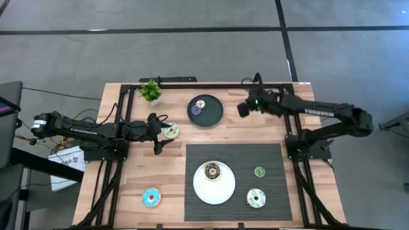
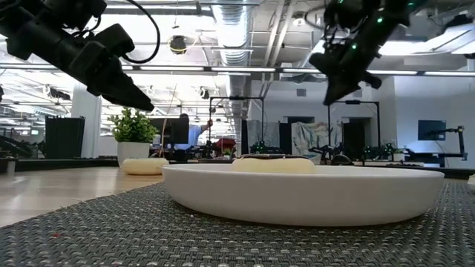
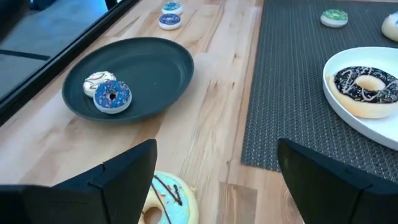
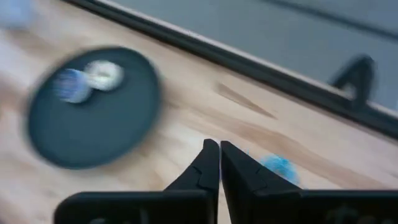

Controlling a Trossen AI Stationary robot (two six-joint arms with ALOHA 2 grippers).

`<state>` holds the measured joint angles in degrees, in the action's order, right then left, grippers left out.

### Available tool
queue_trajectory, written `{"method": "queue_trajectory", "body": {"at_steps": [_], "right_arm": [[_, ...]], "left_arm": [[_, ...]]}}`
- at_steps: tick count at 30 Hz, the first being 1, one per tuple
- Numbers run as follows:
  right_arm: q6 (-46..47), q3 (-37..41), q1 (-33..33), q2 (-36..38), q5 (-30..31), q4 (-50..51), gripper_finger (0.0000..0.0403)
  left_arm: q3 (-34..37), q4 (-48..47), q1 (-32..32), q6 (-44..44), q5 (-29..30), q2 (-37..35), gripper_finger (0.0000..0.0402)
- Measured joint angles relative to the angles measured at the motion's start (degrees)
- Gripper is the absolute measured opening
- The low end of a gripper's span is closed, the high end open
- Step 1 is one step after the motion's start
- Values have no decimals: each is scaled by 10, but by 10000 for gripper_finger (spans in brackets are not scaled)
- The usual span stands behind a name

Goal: Pick & Place donuts
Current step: Put the small blue donut on the black plate

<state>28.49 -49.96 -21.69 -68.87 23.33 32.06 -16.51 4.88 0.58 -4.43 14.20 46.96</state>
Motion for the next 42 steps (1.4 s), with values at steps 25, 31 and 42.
{"method": "queue_trajectory", "body": {"at_steps": [25,31,42], "right_arm": [[-45,-34,-218,-292,-160,17,256],[-45,-36,-214,-314,-158,8,260],[-35,-34,-211,-308,-157,9,258]], "left_arm": [[0,0,0,-12,-18,0,325],[0,-6,0,-12,-14,0,325],[-1,-12,0,-7,-14,0,325]]}}
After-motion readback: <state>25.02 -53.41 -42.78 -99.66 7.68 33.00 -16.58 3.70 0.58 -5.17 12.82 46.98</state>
